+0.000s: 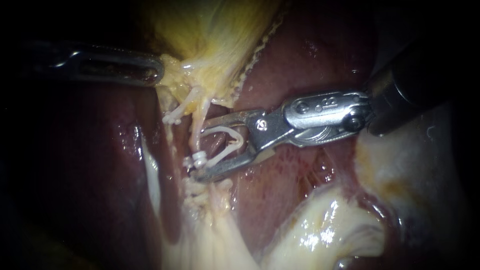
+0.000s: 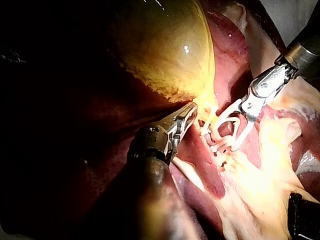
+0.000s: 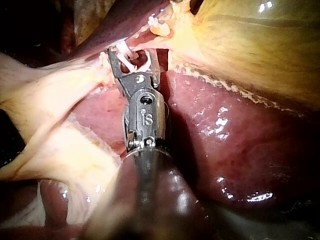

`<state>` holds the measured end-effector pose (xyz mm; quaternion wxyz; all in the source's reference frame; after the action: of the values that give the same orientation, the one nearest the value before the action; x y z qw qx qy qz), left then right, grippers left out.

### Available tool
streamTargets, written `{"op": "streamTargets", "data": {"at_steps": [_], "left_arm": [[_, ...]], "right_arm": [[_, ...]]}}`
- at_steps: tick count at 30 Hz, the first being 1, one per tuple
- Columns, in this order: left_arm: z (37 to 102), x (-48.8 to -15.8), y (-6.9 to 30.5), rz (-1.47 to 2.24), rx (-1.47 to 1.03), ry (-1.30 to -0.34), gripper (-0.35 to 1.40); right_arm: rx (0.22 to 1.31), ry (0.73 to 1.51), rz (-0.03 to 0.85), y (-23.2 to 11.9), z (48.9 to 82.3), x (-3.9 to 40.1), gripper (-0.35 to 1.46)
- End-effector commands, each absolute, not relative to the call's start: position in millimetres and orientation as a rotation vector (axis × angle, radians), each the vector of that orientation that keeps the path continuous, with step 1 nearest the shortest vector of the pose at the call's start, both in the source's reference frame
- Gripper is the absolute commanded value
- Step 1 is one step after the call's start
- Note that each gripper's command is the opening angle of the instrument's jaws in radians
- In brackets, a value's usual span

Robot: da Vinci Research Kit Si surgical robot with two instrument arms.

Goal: Clipping third clip right tube

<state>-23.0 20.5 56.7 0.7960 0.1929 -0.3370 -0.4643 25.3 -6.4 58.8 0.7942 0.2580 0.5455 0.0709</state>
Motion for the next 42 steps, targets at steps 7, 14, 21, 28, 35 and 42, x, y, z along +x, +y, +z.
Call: {"op": "streamTargets", "data": {"at_steps": [7,14,21,28,35,42], "left_arm": [[56.7,-22.9,20.4,-0.997,0.415,-0.724,-0.35],[56.7,-22.9,20.4,-0.997,0.415,-0.724,-0.35],[56.7,-22.8,20.5,-0.996,0.415,-0.724,-0.35],[56.7,-22.7,20.4,-0.996,0.415,-0.724,-0.35],[56.7,-22.6,20.4,-0.995,0.416,-0.724,-0.35],[56.7,-22.5,20.4,-0.995,0.416,-0.725,-0.35]], "right_arm": [[0.563,1.175,0.146,-6.4,58.2,23.2,0.49],[0.661,1.139,0.296,-5.7,57.7,21.5,0.49],[0.829,1.065,0.51,-4.6,57.7,21.2,0.49],[0.956,1.036,0.648,-4.5,57.9,21.2,0.49],[1.02,1.041,0.712,-4.1,58.4,20.8,0.49],[1.039,1.056,0.73,-3.8,58.6,20.5,0.49]]}}
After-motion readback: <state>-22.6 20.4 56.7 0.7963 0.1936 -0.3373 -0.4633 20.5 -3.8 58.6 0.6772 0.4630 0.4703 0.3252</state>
